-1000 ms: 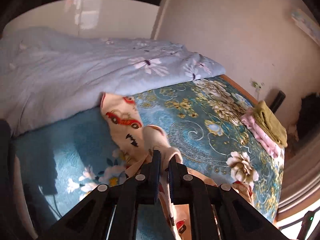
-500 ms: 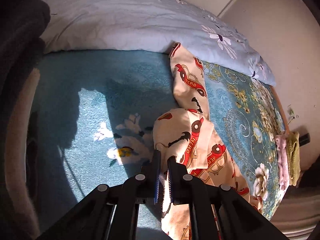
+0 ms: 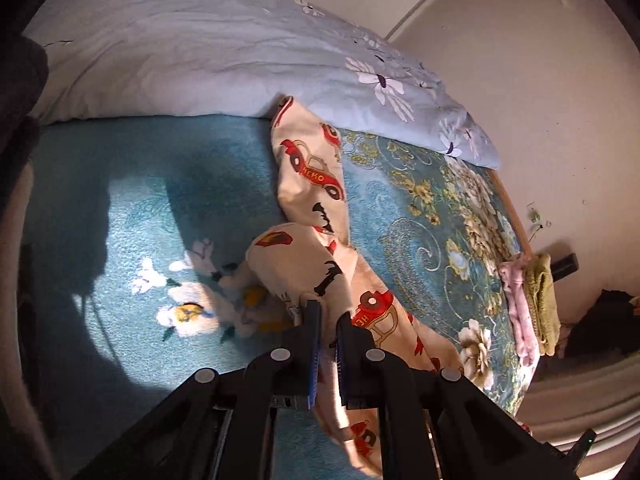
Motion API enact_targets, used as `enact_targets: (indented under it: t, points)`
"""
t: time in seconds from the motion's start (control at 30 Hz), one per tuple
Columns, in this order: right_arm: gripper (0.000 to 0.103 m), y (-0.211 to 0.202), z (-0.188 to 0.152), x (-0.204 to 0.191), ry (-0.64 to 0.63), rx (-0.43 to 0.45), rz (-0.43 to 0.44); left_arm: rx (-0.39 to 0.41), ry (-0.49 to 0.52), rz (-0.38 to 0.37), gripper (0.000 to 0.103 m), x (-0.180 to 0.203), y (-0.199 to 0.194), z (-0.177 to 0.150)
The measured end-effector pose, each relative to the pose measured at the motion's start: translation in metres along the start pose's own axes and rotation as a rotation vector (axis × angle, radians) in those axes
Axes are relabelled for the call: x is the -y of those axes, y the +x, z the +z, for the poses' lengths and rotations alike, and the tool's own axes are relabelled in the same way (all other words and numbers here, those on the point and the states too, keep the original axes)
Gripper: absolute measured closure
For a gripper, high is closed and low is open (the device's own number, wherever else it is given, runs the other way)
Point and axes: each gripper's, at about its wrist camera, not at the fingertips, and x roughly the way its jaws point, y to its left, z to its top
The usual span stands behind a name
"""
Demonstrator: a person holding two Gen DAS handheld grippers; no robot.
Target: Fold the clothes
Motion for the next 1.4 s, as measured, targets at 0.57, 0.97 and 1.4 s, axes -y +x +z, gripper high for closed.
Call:
enact_targets:
  t: [0.57,0.97,1.4]
  points:
    - [0.094,0.012,-0.021,0.081,0.076,-0.102,-0.084,-0.267,0.134,0.288,0.094,-0.026,0.023,-0.081]
    - [0.090,0.016,-0.038,0.028,-0.203,-0.158,-0.090,-0.223,0.560,0.397,0.042,0.048,0.030,-0.100]
    - [0.032,-0.007,-0.066,0.004,-0.270,-0.100,-0.125,-0.264,0.687,0.363,0.038,0.086,0.095,-0.103]
